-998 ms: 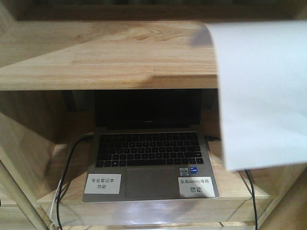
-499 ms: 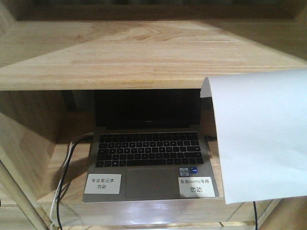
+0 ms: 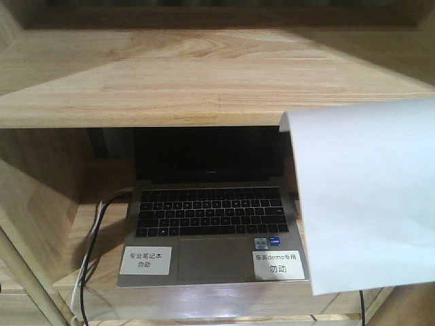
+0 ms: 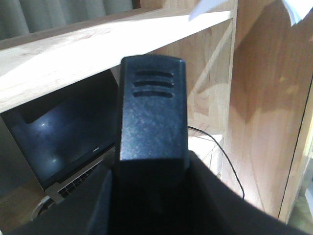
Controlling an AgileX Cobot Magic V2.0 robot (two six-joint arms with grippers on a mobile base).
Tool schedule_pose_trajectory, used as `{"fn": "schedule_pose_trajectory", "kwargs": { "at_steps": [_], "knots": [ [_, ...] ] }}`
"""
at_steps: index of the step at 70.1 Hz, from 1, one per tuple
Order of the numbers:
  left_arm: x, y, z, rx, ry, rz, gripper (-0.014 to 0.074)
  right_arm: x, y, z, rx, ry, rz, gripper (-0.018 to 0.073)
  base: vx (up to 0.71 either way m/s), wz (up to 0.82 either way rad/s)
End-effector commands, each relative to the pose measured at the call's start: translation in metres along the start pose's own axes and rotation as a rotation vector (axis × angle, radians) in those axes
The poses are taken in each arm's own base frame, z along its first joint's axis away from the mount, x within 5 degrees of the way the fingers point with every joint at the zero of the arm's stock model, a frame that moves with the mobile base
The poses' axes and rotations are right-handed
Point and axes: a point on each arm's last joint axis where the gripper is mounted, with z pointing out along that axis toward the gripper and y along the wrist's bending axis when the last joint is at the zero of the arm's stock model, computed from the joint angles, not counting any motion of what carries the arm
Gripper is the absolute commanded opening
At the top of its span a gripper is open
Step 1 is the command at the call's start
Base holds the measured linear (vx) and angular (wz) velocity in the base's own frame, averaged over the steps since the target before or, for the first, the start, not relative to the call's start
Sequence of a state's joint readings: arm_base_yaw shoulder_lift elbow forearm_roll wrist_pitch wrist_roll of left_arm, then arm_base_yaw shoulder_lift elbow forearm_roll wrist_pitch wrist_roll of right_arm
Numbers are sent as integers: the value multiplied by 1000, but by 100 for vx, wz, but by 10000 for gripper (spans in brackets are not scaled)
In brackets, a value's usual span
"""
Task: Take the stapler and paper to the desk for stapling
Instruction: 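Grasp the white paper with the right gripper and lift it off the shelf, then drive the base to the wooden desk holding stapler and paper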
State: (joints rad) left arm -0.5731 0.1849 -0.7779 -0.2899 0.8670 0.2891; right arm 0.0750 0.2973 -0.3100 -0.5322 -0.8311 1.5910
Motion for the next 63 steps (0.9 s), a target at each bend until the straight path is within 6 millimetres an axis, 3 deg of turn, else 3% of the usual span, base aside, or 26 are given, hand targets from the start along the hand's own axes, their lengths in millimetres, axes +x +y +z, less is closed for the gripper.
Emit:
{"fn": "schedule_pose_trajectory", "kwargs": {
  "at_steps": [1,63],
  "knots": [
    [-17,2,-2,-13,-126,-16,-6,-4,8,5,-42,-3,-26,-6,0,0],
    [-17,2,-2,-13,-126,-16,-6,-2,8,5,-41,15,-42,-6,0,0]
  ]
}}
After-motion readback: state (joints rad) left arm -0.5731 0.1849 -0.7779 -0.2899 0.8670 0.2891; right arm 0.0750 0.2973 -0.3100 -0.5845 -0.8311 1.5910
